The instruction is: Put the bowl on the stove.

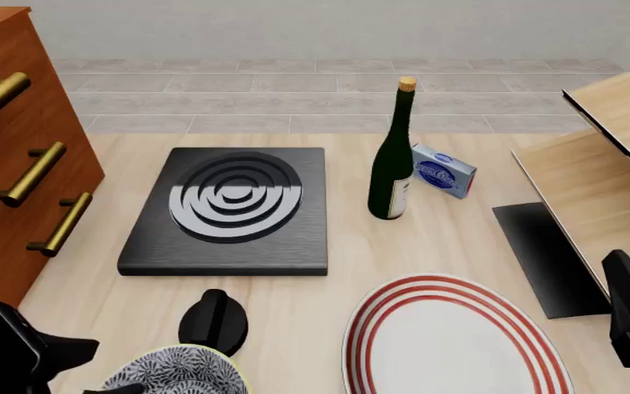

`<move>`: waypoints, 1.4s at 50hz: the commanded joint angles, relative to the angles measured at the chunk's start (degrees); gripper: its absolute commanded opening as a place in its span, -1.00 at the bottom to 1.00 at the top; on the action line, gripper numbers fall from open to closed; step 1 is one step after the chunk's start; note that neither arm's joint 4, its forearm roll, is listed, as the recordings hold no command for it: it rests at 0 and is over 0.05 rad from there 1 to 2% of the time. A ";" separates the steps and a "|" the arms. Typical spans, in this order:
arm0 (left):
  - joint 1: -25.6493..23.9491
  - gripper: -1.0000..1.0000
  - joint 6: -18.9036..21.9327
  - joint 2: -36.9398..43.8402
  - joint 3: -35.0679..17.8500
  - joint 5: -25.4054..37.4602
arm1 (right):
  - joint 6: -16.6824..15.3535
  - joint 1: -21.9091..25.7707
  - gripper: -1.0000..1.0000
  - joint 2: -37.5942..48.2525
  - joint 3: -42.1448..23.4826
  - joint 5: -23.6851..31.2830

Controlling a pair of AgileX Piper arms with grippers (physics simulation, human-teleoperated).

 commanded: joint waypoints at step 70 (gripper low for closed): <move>3.59 1.00 4.04 13.43 8.14 -17.90 | 0.00 -0.01 1.00 0.00 0.00 0.00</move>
